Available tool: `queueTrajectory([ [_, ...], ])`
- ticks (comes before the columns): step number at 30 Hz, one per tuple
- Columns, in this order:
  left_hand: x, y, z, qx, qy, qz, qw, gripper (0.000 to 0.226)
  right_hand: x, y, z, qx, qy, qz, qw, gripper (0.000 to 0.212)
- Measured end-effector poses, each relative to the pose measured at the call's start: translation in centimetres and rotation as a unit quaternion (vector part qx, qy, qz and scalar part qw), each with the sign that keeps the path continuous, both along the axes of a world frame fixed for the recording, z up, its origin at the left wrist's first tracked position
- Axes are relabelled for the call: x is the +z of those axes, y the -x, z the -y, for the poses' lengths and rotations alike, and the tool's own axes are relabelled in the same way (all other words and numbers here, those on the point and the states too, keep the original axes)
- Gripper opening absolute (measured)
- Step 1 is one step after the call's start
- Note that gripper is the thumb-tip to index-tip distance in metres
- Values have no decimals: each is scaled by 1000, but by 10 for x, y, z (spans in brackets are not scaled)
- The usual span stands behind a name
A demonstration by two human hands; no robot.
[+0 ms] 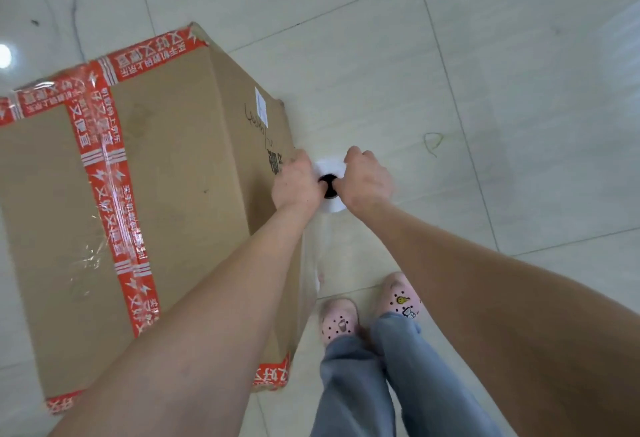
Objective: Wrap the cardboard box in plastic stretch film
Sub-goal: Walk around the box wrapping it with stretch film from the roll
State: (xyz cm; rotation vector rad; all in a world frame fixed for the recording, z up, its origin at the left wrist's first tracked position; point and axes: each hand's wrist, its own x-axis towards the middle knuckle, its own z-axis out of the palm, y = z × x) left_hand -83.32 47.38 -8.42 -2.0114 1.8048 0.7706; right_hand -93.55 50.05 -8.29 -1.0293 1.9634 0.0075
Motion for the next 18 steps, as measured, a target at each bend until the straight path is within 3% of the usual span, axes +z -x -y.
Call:
queueTrajectory([
  [5,-5,4,13,-155,43,-4,987,24,3,-2,13,89,65,-37,993,26],
  [10,-9,4,30,-87,32,-16,996,21,1,1,35,216,139,-32,966,35],
  [12,-9,7,36,-57,20,-22,998,25,-4,2,38,163,126,-27,978,41],
  [15,-8,16,47,-78,19,-26,996,30,-7,9,45,-40,14,-3,999,43],
  [18,-8,23,62,-140,14,-32,990,25,-8,12,51,-36,1,-3,999,32],
])
